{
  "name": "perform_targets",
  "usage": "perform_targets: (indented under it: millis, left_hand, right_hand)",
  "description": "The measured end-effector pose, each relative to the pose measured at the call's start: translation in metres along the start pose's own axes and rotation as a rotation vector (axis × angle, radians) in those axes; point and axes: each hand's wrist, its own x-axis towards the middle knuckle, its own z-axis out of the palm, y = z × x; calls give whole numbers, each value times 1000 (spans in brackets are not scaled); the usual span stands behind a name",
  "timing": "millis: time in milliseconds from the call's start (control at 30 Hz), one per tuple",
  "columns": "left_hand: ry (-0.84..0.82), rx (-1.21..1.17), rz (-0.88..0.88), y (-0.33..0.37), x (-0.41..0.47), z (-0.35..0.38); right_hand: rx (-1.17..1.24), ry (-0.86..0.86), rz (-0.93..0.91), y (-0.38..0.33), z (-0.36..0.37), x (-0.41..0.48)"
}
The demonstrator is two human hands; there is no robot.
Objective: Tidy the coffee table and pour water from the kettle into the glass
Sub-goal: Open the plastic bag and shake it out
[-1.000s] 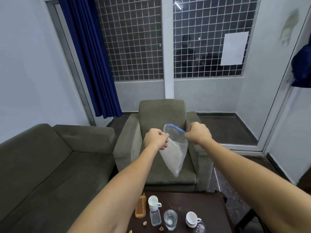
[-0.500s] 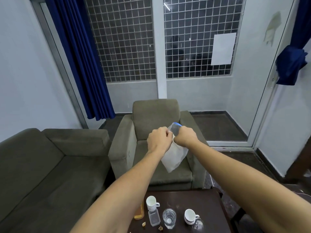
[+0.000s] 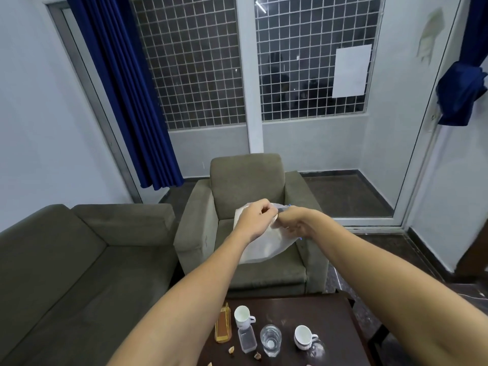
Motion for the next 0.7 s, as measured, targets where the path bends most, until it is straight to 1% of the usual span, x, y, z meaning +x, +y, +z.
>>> perform_targets:
  millis: [133,333,433,533,633,700]
  left_hand:
    - [-51,-118,25,2,1,-3]
    - [-99,-254,30,6,1,-2]
    - [-103,-275,39,5,3,-2]
    - [-96,-270,61,4,2,0]
    - [-110,-260,92,-1,2,1]
    - [-117,-225,97,-7,0,0]
  right_hand:
    - [109,23,71,-1,-4,-2]
    - [159,3,90,1,-2,4]
    - [205,-19,110,4,-2,5]
    - [278,-39,174,7,1,6]
    - [141,108,124,11,5,8]
    - [163,174,84,12,6,10]
